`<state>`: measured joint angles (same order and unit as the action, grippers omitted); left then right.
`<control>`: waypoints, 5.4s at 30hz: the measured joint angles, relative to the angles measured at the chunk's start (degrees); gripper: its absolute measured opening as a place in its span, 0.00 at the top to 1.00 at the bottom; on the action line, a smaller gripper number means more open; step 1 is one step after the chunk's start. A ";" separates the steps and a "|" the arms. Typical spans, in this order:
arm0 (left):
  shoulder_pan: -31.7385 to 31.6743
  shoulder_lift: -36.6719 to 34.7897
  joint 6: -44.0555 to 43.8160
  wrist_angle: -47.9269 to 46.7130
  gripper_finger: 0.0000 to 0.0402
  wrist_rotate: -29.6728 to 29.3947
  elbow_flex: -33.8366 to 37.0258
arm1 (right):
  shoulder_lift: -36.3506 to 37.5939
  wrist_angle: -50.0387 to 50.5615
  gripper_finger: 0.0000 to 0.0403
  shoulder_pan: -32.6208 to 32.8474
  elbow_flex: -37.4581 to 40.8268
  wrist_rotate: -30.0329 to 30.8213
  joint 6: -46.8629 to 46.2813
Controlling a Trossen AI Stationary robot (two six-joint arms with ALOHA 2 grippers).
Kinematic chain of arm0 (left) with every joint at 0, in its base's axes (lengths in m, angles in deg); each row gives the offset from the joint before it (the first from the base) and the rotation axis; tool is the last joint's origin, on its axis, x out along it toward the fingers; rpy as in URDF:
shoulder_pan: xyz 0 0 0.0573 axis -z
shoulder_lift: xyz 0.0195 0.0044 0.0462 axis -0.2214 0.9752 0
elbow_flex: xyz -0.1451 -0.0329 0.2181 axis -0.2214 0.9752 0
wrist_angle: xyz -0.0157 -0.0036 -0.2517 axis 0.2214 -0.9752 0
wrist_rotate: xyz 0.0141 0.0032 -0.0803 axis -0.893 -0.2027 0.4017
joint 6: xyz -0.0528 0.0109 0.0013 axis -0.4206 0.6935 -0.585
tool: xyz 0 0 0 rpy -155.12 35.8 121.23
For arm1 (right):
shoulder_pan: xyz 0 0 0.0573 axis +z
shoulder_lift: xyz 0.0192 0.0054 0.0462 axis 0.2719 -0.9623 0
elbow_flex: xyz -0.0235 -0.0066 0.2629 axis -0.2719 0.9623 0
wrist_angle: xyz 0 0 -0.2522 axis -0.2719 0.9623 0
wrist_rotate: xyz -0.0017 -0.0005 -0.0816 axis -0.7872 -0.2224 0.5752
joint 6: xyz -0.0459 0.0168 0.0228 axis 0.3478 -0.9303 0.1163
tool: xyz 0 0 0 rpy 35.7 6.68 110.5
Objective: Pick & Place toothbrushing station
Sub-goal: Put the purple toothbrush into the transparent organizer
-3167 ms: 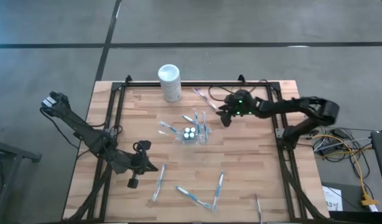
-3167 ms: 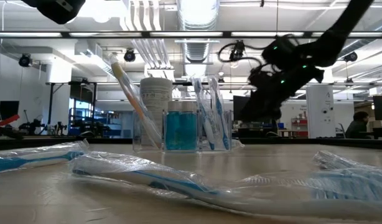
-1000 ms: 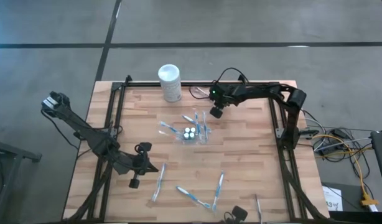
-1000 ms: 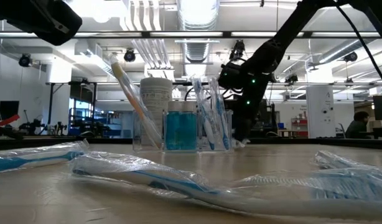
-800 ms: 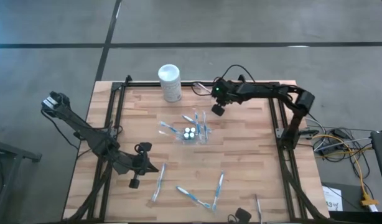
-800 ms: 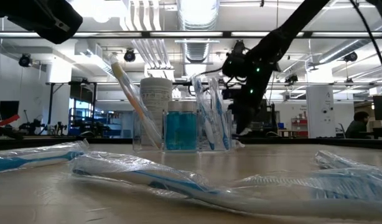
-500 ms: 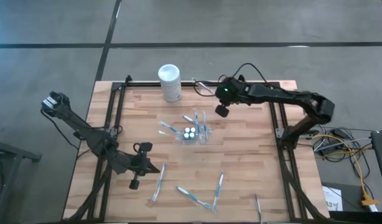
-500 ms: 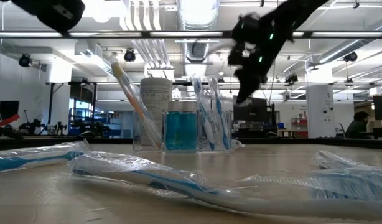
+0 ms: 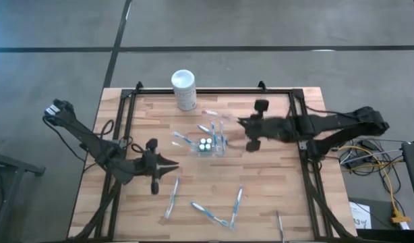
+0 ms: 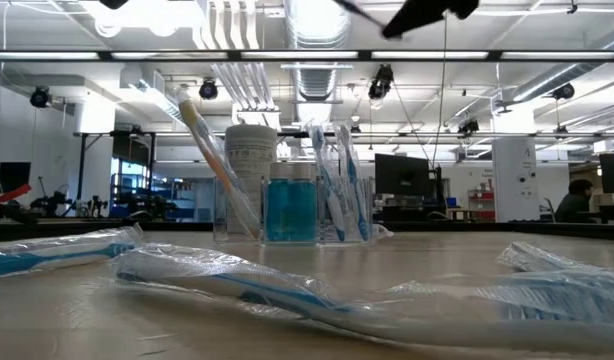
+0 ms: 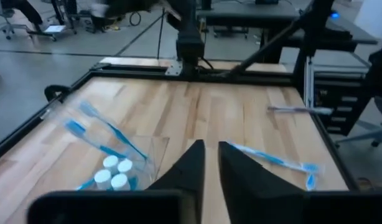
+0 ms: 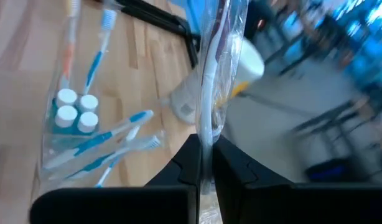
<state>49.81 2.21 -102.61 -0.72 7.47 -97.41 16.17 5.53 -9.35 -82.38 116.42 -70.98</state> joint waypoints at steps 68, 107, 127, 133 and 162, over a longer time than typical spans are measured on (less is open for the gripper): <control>-22.04 33.70 8.57 -57.61 0.92 12.81 -44.55 | -29.18 -6.22 0.89 15.69 -8.89 31.32 27.37; -17.54 7.47 17.07 7.88 0.93 5.66 -1.31 | 1.76 -89.10 0.55 6.89 35.16 -23.93 -5.24; -18.57 21.45 27.94 25.42 0.93 -3.19 -3.45 | -21.20 -95.74 0.33 0.71 24.36 -32.09 -15.77; -18.96 22.93 28.06 25.36 0.93 -3.76 -4.24 | -22.40 -95.65 0.32 0.68 22.38 -32.10 -16.74; -19.30 22.97 27.05 24.83 0.81 0.24 -4.09 | -19.92 -88.58 0.96 -0.55 22.20 -31.87 -13.56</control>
<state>30.51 25.18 -75.57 24.11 7.71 -101.50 -3.75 -83.04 -9.91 -60.19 84.55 -84.54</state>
